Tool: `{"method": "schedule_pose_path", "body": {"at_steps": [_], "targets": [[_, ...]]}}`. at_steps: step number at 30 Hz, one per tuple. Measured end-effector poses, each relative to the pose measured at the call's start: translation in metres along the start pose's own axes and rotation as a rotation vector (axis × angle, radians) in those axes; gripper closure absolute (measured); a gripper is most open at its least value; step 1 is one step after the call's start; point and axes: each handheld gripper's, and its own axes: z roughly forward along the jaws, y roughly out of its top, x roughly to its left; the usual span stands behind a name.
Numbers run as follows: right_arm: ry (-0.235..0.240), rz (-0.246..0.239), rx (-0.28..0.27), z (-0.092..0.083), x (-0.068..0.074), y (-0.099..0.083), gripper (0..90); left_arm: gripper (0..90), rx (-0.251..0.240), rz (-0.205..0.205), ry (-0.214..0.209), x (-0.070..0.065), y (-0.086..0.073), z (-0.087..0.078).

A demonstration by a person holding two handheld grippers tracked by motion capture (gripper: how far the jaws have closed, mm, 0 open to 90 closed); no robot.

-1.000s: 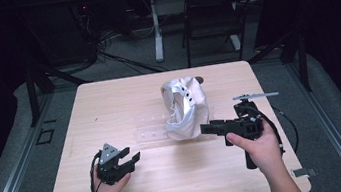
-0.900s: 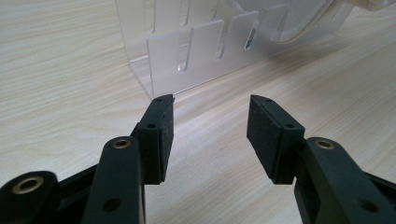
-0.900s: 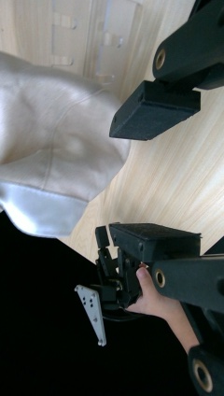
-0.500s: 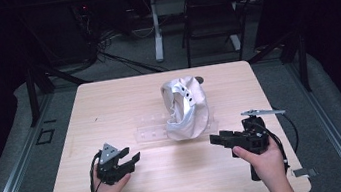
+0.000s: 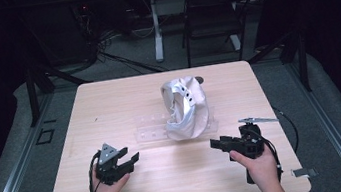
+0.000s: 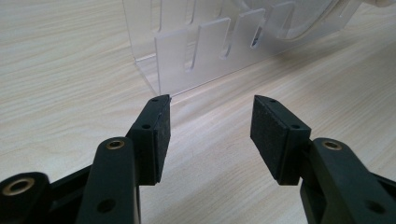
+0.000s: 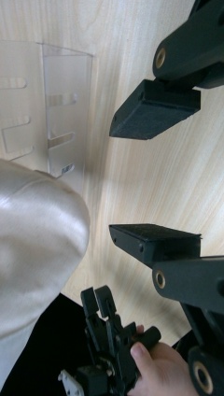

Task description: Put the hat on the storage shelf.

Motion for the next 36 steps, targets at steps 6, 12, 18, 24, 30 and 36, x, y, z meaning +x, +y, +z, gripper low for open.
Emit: {"method": "schedule_pose_path", "body": {"at_steps": [6,12,18,24,30,36], "targets": [[-0.023,-0.018,-0.025,0.006,-0.007,-0.005,45.9,47.7,0.009,0.000,-0.001,0.001,-0.001,0.000],[-0.050,-0.032,-0.060,0.011,-0.015,-0.009,45.7,47.3,0.010,-0.005,0.000,0.002,-0.001,0.001],[-0.060,-0.022,-0.057,0.015,-0.021,-0.012,47.2,46.9,0.011,-0.001,0.001,0.003,-0.001,0.002],[-0.082,-0.033,-0.059,0.019,-0.025,-0.014,47.3,46.8,0.016,-0.007,0.007,0.004,-0.001,0.003],[-0.094,-0.026,-0.052,0.023,-0.029,-0.017,46.8,44.8,0.006,0.001,-0.001,0.004,-0.001,0.003],[-0.124,-0.033,-0.062,0.026,-0.033,-0.019,44.4,40.0,-0.009,0.034,0.023,0.005,0.000,0.003]]}}
